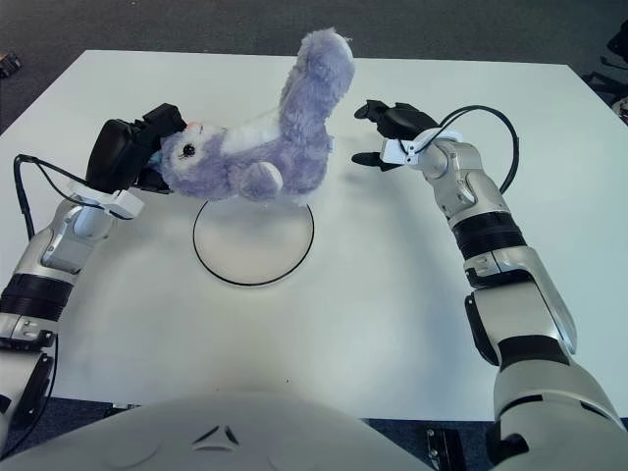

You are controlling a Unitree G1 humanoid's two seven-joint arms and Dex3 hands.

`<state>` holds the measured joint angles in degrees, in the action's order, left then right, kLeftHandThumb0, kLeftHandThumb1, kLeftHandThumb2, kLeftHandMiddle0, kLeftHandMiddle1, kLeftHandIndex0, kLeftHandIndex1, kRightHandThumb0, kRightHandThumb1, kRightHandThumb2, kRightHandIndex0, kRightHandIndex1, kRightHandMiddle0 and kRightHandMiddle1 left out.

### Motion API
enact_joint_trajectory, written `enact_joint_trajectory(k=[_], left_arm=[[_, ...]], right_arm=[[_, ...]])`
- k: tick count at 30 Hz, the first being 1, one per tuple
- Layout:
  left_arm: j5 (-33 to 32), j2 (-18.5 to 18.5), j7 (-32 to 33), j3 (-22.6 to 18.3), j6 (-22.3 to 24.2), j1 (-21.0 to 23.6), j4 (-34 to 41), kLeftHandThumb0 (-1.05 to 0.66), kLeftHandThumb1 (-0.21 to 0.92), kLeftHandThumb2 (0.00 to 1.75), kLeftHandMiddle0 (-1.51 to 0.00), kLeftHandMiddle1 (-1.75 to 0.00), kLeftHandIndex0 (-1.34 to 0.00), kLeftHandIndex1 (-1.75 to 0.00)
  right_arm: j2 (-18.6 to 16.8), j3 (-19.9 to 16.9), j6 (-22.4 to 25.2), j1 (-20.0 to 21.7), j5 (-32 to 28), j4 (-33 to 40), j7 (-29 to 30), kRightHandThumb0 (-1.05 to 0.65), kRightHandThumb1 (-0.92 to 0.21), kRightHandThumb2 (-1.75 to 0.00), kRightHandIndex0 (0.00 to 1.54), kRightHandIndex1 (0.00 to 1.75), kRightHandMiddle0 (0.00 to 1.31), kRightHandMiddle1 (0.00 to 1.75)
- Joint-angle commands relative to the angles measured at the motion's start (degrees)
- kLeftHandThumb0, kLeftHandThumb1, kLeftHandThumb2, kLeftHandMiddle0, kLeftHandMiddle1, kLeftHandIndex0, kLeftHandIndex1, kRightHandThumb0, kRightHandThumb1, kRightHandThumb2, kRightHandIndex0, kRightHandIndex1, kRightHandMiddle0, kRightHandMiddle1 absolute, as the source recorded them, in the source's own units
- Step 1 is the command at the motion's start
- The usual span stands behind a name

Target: Put the doll into the plate.

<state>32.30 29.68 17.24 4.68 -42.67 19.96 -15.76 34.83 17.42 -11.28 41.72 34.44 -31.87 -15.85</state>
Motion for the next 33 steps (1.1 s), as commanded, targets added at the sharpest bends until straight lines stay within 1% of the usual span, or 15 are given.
enact_joint_trajectory(k=[1, 5, 13, 20, 31, 33], left_arm=[[0.6, 0.6, 1.7, -0.5, -3.2, 1.0, -1.7, -0.59, 0.8, 0.92, -1.46, -1.75, -1.22, -1.75], [1.6, 0.7, 2.9, -0.4, -6.4, 1.8, -3.8, -0.6, 0.8, 0.93, -1.47, -1.75, -1.23, -1.75], [3.5, 0.8, 4.1, -0.6, -9.2, 2.5, -6.0, -0.63, 0.82, 0.93, -1.48, -1.75, -1.24, -1.75], [6.5, 1.2, 6.1, -0.3, -10.6, 2.7, -7.2, -0.66, 0.85, 0.91, -1.49, -1.75, -1.26, -1.75], [11.0, 1.8, 9.5, 0.4, -11.7, 3.6, -9.2, -0.7, 0.86, 0.88, -1.49, -1.75, -1.24, -1.75], [11.9, 2.0, 10.3, 0.6, -11.8, 3.8, -9.6, -0.72, 0.87, 0.84, -1.48, -1.75, -1.24, -1.75]], right_arm=[[0.6, 0.0, -0.9, 1.2, 0.4, -0.9, 0.8, -0.92, -0.92, -0.72, 0.0, 0.48, 0.0, 0.6], [0.7, 0.1, -1.7, 1.5, 0.4, -1.8, 0.9, -0.93, -0.92, -0.73, 0.0, 0.48, 0.0, 0.6], [0.7, -0.1, -2.3, 1.7, 0.4, -2.4, 1.0, -0.93, -0.92, -0.72, 0.0, 0.48, 0.0, 0.61], [0.9, -0.2, -2.7, 1.8, 0.4, -2.7, 0.8, -0.93, -0.92, -0.71, 0.0, 0.48, 0.0, 0.62], [1.2, -0.3, -2.8, 1.8, 0.1, -2.7, 0.4, -0.92, -0.92, -0.7, 0.0, 0.48, 0.0, 0.63], [1.3, -0.3, -2.7, 1.7, 0.1, -2.7, 0.3, -0.92, -0.92, -0.7, 0.0, 0.48, 0.0, 0.63]])
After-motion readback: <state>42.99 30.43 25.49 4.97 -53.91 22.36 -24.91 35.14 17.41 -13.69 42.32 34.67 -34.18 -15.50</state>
